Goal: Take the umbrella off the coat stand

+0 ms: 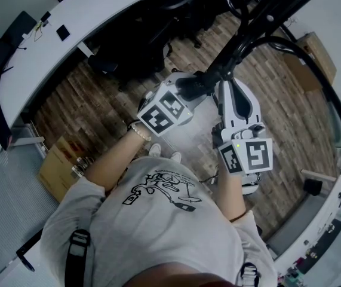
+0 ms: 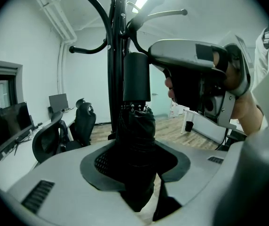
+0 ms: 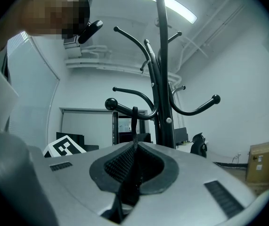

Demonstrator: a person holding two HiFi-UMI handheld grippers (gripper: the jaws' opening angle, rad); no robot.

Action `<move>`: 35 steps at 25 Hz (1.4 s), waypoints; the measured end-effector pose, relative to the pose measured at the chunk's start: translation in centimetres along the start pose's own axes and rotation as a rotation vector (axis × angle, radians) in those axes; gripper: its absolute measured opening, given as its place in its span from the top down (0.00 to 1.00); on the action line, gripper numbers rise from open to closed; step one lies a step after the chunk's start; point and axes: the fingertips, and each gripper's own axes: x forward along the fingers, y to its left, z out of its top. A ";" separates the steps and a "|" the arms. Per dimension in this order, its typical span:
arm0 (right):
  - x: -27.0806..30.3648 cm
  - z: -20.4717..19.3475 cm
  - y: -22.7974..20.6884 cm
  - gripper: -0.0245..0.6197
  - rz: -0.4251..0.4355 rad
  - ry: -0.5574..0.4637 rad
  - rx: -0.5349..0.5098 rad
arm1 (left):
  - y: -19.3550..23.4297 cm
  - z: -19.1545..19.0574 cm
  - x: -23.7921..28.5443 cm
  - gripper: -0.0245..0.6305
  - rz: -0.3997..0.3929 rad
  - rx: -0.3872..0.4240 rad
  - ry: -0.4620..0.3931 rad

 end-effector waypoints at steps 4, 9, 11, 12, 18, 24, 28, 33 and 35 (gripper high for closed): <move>0.2 -0.7 -0.2 0.91 -0.003 0.019 0.005 | 0.0 -0.6 0.4 0.66 -0.009 -0.024 0.003; 0.3 -1.8 -0.4 0.91 -0.003 0.043 0.011 | -0.1 -1.7 0.9 0.66 -0.018 -0.052 0.015; 0.3 -2.2 -0.5 0.91 0.000 0.049 0.016 | -0.2 -2.1 1.1 0.66 -0.019 -0.063 0.019; 0.3 -2.3 -0.5 0.91 0.002 0.052 0.017 | -0.3 -2.3 1.2 0.66 -0.021 -0.071 0.019; -0.2 -3.1 -0.7 0.91 0.004 0.068 0.025 | -0.7 -2.8 1.2 0.64 -0.036 -0.154 -0.010; -2.0 -4.2 -1.3 0.93 -0.019 0.094 0.025 | -1.0 -2.8 0.6 0.58 -0.020 -0.171 -0.058; -3.3 -5.0 -1.4 0.93 -0.040 0.120 0.008 | -1.0 -2.6 -0.6 0.57 0.010 -0.176 -0.095; -5.0 -5.4 -1.2 0.94 -0.050 0.141 -0.014 | -1.4 -1.9 -3.0 0.58 0.047 -0.191 -0.168; -5.6 -5.5 -1.1 0.94 -0.056 0.148 -0.024 | -1.7 -1.7 -4.1 0.62 0.059 -0.191 -0.192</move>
